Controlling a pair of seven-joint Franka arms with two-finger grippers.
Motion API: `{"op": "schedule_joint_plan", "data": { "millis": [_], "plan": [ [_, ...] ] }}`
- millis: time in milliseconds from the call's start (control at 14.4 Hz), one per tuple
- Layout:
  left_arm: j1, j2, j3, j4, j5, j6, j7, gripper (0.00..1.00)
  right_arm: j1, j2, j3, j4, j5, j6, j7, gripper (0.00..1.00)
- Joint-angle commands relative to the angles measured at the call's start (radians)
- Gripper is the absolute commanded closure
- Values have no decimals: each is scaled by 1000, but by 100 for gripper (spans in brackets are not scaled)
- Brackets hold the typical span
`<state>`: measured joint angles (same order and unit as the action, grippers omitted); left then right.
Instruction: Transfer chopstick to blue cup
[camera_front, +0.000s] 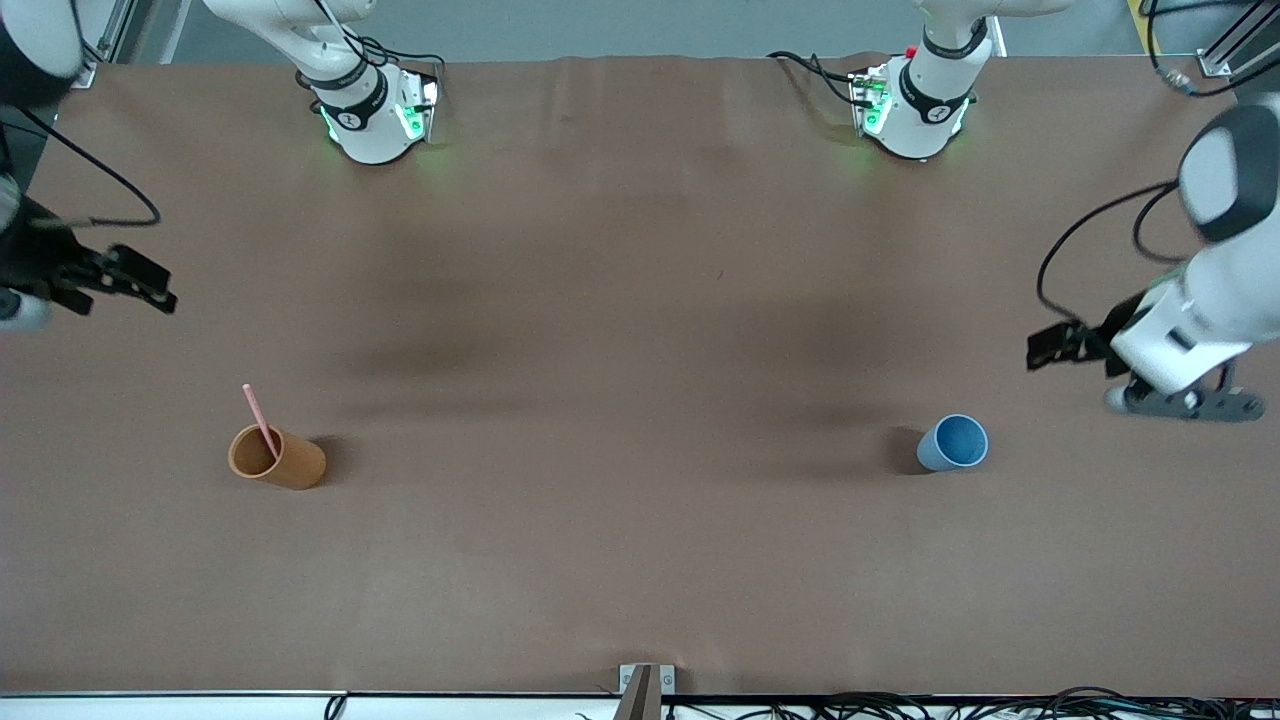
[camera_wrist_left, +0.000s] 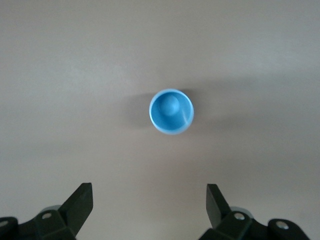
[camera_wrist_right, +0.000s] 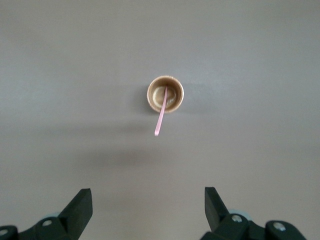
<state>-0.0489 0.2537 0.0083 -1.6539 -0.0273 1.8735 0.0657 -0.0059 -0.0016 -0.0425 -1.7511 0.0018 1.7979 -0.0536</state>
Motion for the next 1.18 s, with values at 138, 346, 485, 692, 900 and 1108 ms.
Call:
{"op": "schedule_joint_plan", "data": {
  "millis": [138, 346, 485, 692, 900, 1108],
  "plan": [
    [11, 140, 2, -81, -19, 235, 14, 0, -8, -21, 7, -261, 14, 303, -44, 4],
    [12, 241, 2, -83, -23, 328, -4, 0, -9, 49, 7, -278, 10, 366, -49, 13],
    [9, 272, 2, -84, -60, 358, -12, 0, -11, 86, 7, -309, 7, 426, -49, 20],
    [12, 302, 2, -83, -68, 369, -15, 17, -14, 98, 6, -383, 4, 563, -51, 26],
    [11, 305, 2, -87, -82, 383, -27, 86, -16, 114, 6, -392, 4, 577, -51, 32],
    [3, 305, 2, -93, -72, 397, -27, 100, -19, 115, 6, -404, 4, 586, -51, 44]
  ]
}}
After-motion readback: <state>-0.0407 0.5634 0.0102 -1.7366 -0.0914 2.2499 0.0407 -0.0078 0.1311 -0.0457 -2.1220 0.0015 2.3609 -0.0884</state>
